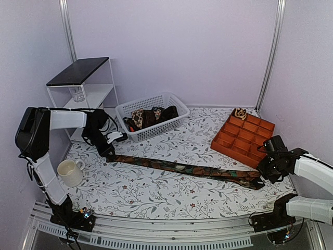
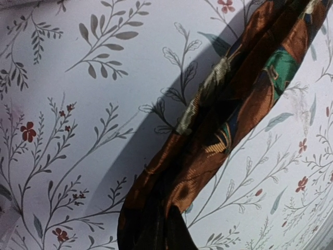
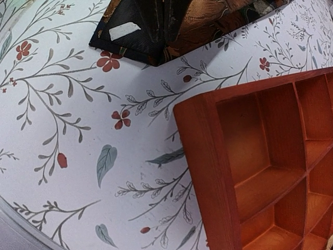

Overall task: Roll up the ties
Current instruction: Flatten out the tie at the center of the board.

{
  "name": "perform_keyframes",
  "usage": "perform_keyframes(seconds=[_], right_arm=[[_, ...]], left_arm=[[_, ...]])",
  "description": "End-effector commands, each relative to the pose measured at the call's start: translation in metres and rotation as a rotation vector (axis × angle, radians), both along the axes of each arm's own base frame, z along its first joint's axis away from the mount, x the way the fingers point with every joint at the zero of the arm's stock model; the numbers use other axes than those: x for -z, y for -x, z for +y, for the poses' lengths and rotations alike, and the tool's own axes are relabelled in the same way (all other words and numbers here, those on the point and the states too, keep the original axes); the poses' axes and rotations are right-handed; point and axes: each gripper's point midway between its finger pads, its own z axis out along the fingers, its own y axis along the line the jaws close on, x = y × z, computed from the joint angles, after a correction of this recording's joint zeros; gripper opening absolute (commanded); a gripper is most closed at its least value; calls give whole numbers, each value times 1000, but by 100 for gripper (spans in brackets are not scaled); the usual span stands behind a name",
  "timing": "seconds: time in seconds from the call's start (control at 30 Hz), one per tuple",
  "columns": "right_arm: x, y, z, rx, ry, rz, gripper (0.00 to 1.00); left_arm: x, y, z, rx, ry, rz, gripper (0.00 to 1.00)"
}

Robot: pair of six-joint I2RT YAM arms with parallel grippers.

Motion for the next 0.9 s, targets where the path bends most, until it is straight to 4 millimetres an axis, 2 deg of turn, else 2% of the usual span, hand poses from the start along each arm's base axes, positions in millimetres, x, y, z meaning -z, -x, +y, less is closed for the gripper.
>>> perform_keyframes(seconds=[0.0, 0.1, 0.27, 0.3, 0.37, 0.53, 0.63, 0.77, 0.87], right_arm=[[12, 5, -3, 14, 5, 22, 0], [15, 5, -3, 17, 9, 32, 0], [16, 12, -3, 19, 4, 72, 0], [15, 13, -4, 27, 7, 71, 0], [11, 14, -8, 36, 26, 63, 0], [0, 22, -15, 74, 42, 66, 0], [9, 27, -12, 75, 14, 75, 0], [12, 25, -11, 86, 0, 53, 0], [12, 27, -15, 96, 19, 44, 0]], left_arm=[[0, -14, 12, -29, -61, -46, 5], [1, -18, 15, -31, -86, -77, 11], [0, -23, 14, -35, -92, -126, 11], [0, -23, 13, -33, -90, -132, 10], [0, -25, 12, -32, -93, -136, 0], [-1, -20, 10, -21, -90, -120, 0], [-1, -24, 15, -33, -125, -142, 15], [0, -28, 14, -37, -139, -158, 22], [0, -28, 10, -27, -140, -166, 23]])
